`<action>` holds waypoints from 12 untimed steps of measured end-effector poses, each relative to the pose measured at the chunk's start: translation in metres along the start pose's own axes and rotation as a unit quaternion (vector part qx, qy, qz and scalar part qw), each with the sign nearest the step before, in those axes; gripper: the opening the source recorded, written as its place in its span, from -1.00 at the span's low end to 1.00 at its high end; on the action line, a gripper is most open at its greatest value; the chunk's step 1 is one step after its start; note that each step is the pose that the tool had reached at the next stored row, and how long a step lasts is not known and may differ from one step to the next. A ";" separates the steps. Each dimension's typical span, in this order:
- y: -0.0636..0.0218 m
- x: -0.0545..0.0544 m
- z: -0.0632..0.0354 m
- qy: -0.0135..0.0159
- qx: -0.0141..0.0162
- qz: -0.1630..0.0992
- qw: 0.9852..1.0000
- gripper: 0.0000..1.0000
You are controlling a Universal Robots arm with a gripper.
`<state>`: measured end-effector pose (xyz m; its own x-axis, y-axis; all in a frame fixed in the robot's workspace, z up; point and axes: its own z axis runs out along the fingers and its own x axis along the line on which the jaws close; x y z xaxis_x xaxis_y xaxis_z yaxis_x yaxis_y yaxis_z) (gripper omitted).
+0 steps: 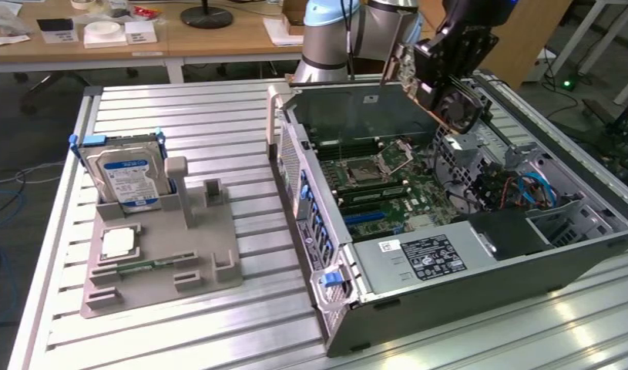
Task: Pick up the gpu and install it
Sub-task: 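Insert the gpu into the slot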
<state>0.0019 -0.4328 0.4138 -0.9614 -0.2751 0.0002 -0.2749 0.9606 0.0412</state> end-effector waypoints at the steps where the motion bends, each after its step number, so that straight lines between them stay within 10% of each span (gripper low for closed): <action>1: 0.0000 0.000 0.0000 0.000 0.000 -0.006 1.000 -0.44; 12: 0.0000 0.000 0.0003 0.004 0.000 -0.100 0.995 -0.44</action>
<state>0.0020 -0.4329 0.4136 -0.8874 -0.4611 0.0002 -0.4607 0.8866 0.0412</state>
